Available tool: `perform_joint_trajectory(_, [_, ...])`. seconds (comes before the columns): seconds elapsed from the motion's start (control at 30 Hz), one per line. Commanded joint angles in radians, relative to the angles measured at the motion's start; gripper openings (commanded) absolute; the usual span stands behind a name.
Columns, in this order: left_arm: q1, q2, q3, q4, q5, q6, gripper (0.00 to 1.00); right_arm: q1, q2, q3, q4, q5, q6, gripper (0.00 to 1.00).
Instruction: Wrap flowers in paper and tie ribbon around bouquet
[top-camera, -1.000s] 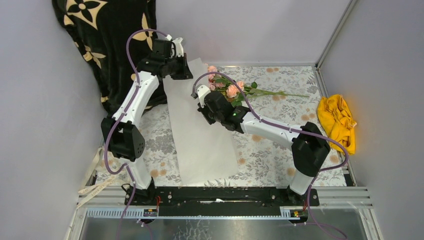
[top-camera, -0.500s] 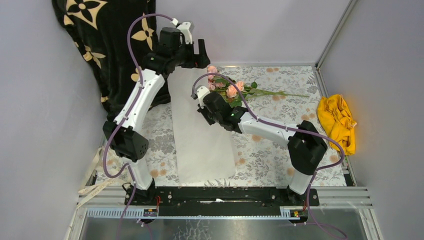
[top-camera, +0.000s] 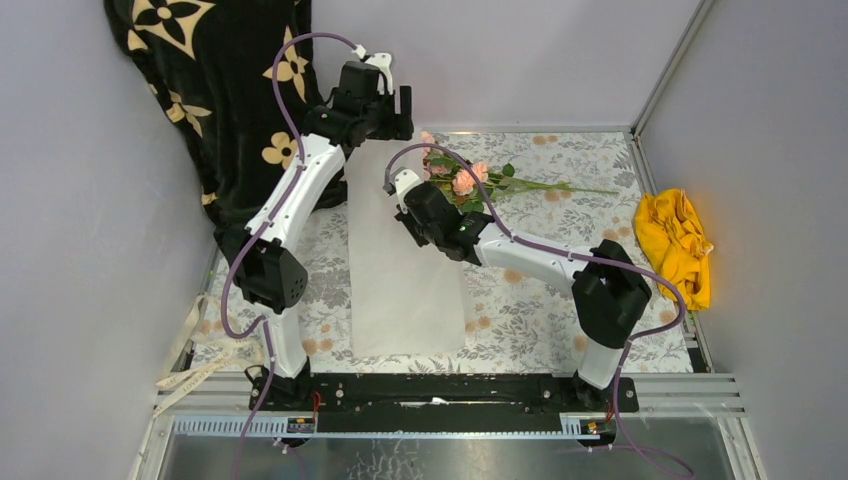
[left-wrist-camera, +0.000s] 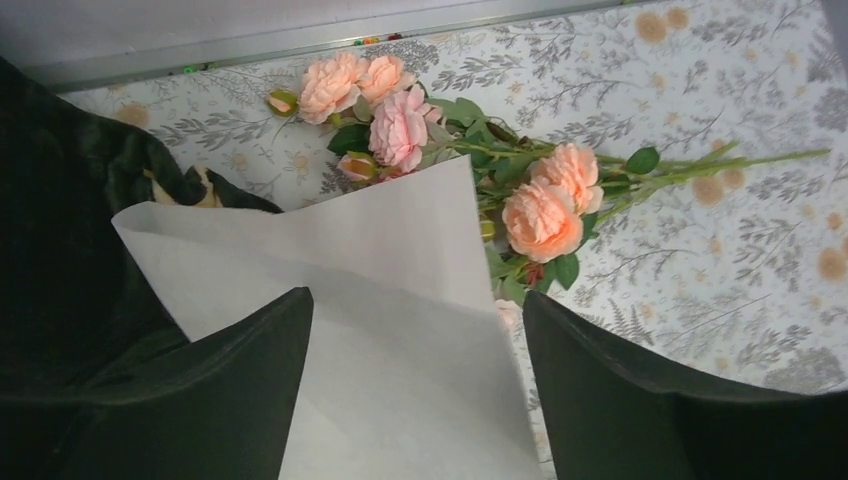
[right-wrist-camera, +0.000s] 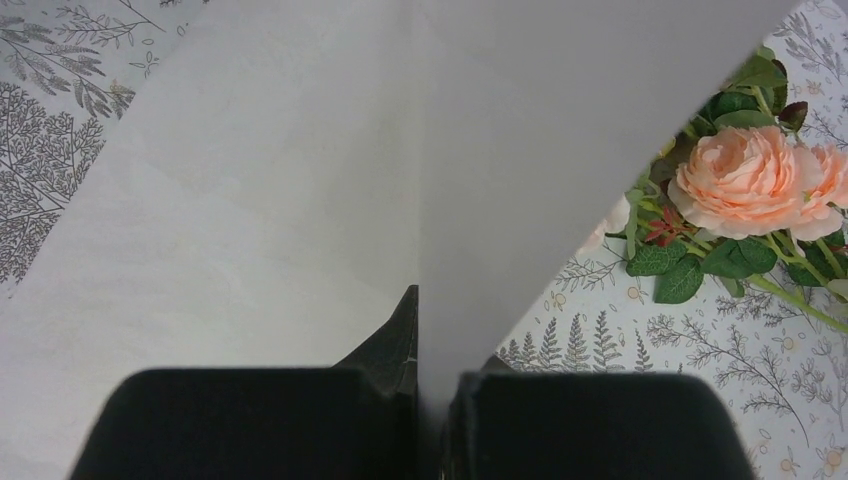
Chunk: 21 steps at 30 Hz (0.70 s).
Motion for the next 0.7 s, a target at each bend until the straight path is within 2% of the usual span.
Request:
perform_joint_trajectory(0.0, [-0.012, 0.003, -0.014, 0.003, -0.012, 0.035, 0.73, 0.002, 0.007, 0.047, 0.039, 0.035, 0.0, 0.0])
perform_joint_trajectory(0.17, [-0.011, -0.004, -0.028, -0.037, 0.044, 0.053, 0.01, 0.002, 0.005, 0.043, 0.044, 0.033, -0.011, 0.0])
perform_joint_trajectory(0.2, [-0.011, -0.011, -0.037, -0.042, 0.047, 0.059, 0.0, 0.002, 0.003, 0.043, 0.043, 0.028, -0.016, 0.0])
perform_joint_trajectory(0.23, [-0.008, -0.019, -0.051, -0.044, 0.049, 0.069, 0.0, 0.002, 0.001, 0.045, 0.039, 0.012, -0.023, 0.05])
perform_joint_trajectory(0.27, [-0.003, -0.029, -0.068, -0.043, 0.049, 0.077, 0.0, 0.002, -0.003, 0.046, 0.035, -0.011, -0.04, 0.16])
perform_joint_trajectory(0.33, [0.021, -0.048, -0.106, -0.037, 0.064, 0.091, 0.0, 0.002, -0.023, 0.053, 0.011, -0.082, -0.094, 0.51])
perform_joint_trajectory(0.4, [0.063, -0.07, -0.142, -0.023, 0.11, 0.102, 0.0, 0.001, -0.058, 0.063, -0.036, -0.142, -0.164, 0.77])
perform_joint_trajectory(0.43, [0.088, -0.085, -0.161, -0.014, 0.14, 0.112, 0.0, -0.001, -0.077, 0.065, -0.066, -0.176, -0.211, 0.84])
perform_joint_trajectory(0.53, [0.154, -0.13, -0.227, 0.011, 0.192, 0.168, 0.0, -0.029, -0.14, 0.075, -0.194, -0.303, -0.308, 0.92])
perform_joint_trajectory(0.67, [0.232, -0.209, -0.368, 0.074, 0.192, 0.236, 0.0, -0.179, -0.18, 0.072, -0.28, -0.563, -0.279, 0.95])
